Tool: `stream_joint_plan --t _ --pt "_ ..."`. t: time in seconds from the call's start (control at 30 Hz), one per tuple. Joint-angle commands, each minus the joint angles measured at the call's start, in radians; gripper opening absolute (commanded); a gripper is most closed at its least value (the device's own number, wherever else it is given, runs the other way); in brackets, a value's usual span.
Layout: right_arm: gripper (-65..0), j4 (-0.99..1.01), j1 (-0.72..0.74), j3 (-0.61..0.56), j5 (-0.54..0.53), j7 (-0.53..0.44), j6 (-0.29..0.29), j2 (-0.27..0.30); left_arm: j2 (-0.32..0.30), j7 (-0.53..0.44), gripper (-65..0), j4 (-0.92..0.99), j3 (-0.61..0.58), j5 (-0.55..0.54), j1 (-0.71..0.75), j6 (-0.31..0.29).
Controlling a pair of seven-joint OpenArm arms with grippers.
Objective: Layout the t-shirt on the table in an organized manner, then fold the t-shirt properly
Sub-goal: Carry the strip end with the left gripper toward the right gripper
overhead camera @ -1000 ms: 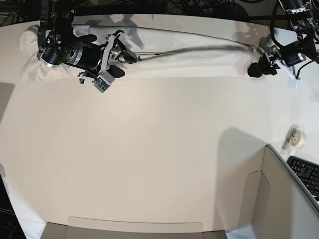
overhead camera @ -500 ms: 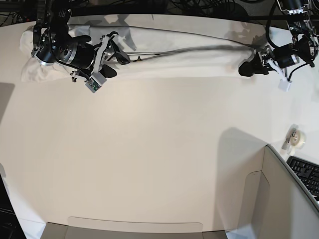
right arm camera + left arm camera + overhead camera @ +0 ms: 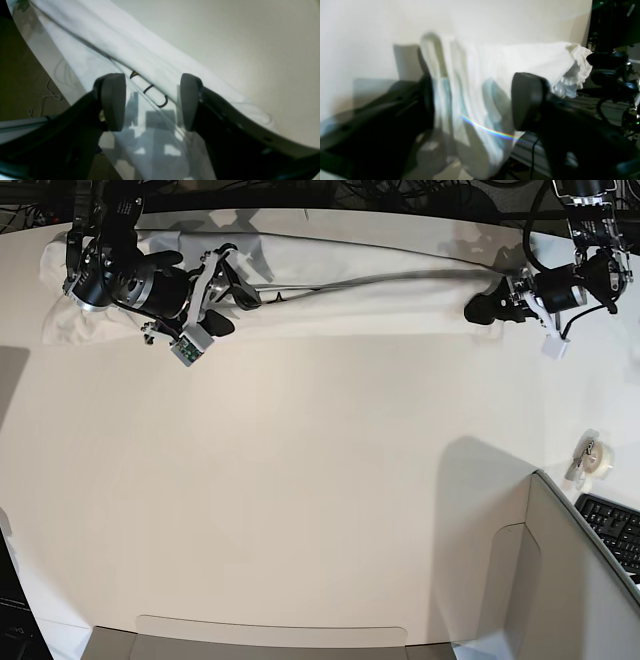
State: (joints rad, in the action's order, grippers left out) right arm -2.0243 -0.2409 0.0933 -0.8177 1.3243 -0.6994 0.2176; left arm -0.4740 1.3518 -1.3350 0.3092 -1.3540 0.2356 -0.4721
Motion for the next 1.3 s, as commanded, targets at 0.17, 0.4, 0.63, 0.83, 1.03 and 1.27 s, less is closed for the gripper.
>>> stream_joint_plan --t 0.17,0.4,0.63,0.83,1.03,1.27 --pt "-30.7 -0.014 0.005 0.006 -0.022 -0.019 0.001 0.001 -0.006 0.045 -55.9 0.002 -0.005 0.067 0.009 0.016" --pt "-30.7 -0.014 0.005 0.006 -0.022 -0.021 0.001 -0.001 -0.004 0.045 -65.0 0.001 -0.003 0.064 0.003 0.016" --pt "-30.8 -0.014 0.050 0.029 -0.022 -0.022 0.001 0.001 -0.002 0.045 -65.0 -0.100 0.005 0.063 0.009 0.016" --pt "-30.8 -0.014 0.076 0.227 -0.022 -0.021 0.001 0.009 0.028 0.045 -65.0 -0.367 0.002 0.061 0.044 0.016" --pt "-30.8 -0.014 0.044 0.489 -0.022 -0.015 0.001 0.044 0.071 0.045 -65.0 -0.552 -0.003 0.061 0.046 0.016" --pt "-30.8 -0.014 -0.050 0.762 -0.022 -0.015 0.001 0.088 0.108 0.045 -65.0 -0.667 -0.137 0.061 0.041 0.016"
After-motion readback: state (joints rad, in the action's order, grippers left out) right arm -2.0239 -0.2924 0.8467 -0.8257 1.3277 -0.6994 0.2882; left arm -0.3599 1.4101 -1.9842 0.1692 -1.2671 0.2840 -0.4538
